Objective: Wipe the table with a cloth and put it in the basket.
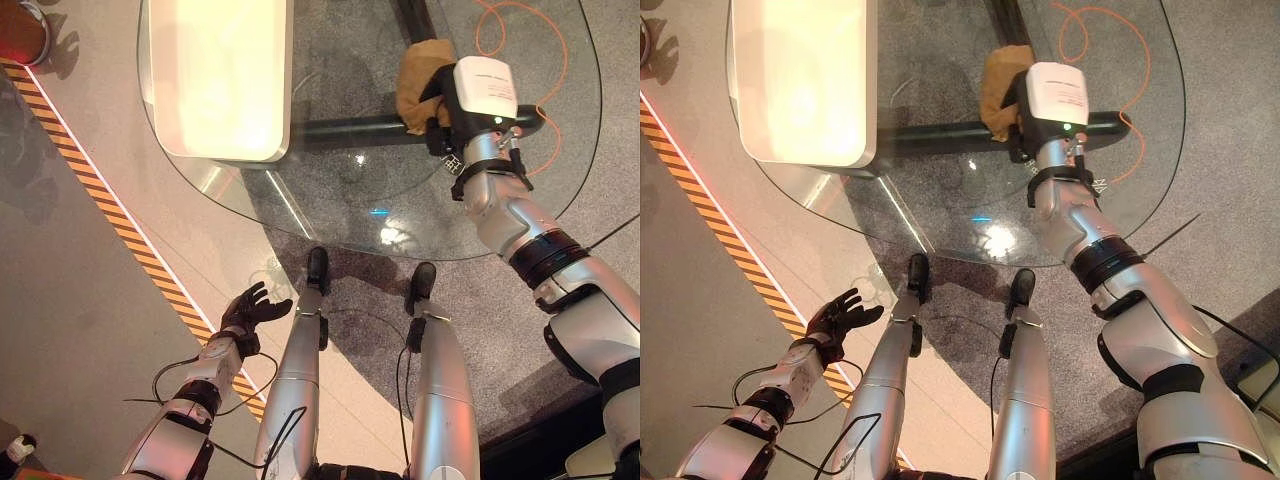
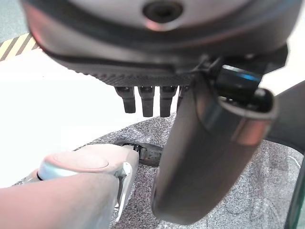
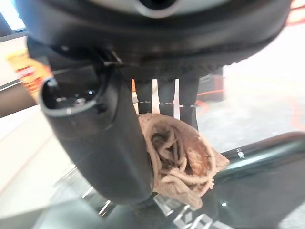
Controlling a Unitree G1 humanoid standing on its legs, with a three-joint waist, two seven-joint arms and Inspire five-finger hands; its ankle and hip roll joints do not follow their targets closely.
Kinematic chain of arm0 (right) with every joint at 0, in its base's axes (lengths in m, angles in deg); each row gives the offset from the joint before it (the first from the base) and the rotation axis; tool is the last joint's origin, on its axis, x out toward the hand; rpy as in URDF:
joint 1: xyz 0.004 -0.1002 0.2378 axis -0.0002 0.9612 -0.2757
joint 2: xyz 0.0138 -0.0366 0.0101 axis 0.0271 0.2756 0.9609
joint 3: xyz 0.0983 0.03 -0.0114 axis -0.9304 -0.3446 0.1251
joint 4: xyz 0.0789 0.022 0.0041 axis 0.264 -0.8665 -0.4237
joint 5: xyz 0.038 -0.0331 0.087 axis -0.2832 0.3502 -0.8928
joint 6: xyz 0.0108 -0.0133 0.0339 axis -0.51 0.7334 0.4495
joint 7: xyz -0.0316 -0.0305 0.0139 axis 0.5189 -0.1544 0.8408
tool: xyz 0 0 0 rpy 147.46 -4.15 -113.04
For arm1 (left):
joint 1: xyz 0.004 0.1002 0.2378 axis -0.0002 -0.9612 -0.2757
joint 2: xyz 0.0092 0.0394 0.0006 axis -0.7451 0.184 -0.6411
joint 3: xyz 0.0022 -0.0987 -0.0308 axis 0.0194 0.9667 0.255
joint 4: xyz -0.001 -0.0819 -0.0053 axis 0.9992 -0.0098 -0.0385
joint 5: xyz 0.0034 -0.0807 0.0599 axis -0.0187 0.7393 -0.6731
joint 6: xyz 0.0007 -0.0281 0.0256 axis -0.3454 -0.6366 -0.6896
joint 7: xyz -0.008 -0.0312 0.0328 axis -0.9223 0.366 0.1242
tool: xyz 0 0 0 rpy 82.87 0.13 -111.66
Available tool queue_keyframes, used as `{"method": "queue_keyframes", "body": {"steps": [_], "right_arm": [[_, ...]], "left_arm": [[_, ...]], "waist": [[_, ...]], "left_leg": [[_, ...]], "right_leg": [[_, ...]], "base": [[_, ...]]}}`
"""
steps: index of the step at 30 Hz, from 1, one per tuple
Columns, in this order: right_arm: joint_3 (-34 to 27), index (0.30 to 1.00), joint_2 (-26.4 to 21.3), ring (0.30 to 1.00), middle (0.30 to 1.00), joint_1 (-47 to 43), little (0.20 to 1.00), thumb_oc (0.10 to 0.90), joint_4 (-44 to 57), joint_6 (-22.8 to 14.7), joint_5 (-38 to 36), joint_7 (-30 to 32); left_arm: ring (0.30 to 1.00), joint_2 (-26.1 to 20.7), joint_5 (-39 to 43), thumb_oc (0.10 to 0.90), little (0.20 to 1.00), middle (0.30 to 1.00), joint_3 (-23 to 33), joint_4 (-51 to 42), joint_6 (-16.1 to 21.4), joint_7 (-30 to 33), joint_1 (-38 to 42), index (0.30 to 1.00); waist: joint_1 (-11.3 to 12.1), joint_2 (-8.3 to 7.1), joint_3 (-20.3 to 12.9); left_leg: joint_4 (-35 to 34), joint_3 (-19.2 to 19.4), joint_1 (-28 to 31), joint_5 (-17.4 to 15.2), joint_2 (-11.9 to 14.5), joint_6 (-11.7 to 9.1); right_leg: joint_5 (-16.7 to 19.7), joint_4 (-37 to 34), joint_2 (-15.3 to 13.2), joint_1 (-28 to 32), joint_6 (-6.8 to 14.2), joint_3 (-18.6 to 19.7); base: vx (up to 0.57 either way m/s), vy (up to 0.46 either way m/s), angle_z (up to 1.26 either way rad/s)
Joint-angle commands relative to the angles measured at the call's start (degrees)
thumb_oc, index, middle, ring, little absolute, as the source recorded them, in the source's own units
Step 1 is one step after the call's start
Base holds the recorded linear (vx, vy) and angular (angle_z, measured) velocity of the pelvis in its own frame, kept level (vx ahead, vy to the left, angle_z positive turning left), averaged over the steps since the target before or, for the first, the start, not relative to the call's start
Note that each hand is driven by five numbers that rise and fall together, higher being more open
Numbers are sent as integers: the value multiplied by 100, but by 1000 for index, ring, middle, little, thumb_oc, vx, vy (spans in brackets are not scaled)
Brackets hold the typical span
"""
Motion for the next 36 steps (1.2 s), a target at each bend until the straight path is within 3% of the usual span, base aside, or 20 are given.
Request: {"method": "queue_keyframes", "body": {"steps": [1,9,26,36], "right_arm": [[275,300,263,300,300,-169,200,100,1017,-679,539,-292],[322,300,590,300,300,310,200,100,1716,-988,769,-928],[421,300,775,300,300,820,200,100,2357,-1252,456,-1476],[404,300,834,300,300,927,200,100,2511,-1006,405,-1199]], "left_arm": [[900,-34,-116,800,900,900,116,145,167,105,-208,900],[900,69,-152,800,900,900,138,165,201,186,-189,900],[900,168,-162,800,900,900,128,274,248,243,-122,900],[900,196,-74,800,900,900,116,325,301,303,-36,900]], "waist": [[162,-141,-129],[96,-160,-129],[27,-199,-129],[-9,-176,-129]], "left_leg": [[225,438,77,-310,-683,571],[190,471,67,-273,-684,558],[129,461,49,-225,-687,551],[135,456,57,-209,-697,548]], "right_leg": [[61,-470,520,190,-262,-679],[102,-520,527,171,-251,-651],[147,-547,556,127,-231,-614],[173,-539,549,110,-225,-571]], "base": [[0,0,0],[0,0,0],[0,0,0],[0,0,0]]}}
